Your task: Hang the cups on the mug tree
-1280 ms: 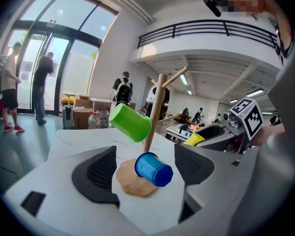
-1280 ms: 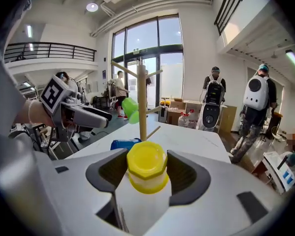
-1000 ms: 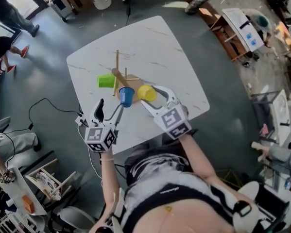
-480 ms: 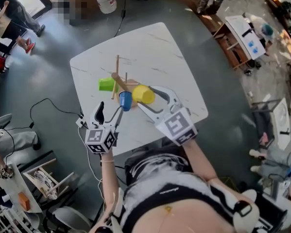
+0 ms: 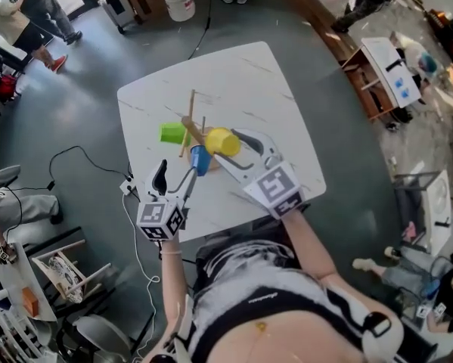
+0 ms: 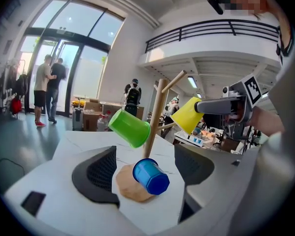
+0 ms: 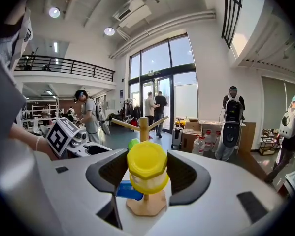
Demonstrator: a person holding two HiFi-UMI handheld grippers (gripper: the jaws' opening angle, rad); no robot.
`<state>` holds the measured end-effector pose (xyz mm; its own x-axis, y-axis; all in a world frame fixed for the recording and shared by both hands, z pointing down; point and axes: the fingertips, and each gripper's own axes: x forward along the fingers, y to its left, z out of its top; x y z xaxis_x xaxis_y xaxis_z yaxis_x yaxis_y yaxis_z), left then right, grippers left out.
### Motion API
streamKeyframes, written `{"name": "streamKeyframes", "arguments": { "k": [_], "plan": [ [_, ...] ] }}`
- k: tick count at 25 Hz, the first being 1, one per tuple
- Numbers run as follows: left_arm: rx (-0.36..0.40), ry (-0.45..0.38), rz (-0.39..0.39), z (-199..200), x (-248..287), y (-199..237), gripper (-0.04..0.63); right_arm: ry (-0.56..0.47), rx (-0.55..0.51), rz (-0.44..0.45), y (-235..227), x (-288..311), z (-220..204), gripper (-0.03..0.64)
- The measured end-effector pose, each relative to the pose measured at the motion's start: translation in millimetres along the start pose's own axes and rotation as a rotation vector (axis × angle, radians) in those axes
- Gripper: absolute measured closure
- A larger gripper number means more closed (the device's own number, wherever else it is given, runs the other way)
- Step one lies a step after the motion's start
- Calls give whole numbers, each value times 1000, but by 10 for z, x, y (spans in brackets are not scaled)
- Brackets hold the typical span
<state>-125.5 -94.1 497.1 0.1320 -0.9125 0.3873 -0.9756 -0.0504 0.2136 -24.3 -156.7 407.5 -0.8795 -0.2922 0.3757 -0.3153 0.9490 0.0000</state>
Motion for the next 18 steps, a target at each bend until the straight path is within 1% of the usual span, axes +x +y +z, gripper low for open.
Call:
{"name": "streamKeyframes", "arguments": {
  "k": [3, 9, 14, 18],
  "plan": [
    [-21, -9, 17, 7, -28, 20, 215, 2, 2, 15, -11, 108, -28, 359],
    [-34, -10, 50, -43, -67, 73, 215, 11, 5, 24, -65, 266, -130, 360],
    [-51, -16, 68, -38, -101, 100, 215, 59, 0, 48, -16, 356, -273, 360],
    [-54, -20, 79, -64, -118, 106, 215, 93, -33, 39, -8, 391, -436, 360]
  ]
}}
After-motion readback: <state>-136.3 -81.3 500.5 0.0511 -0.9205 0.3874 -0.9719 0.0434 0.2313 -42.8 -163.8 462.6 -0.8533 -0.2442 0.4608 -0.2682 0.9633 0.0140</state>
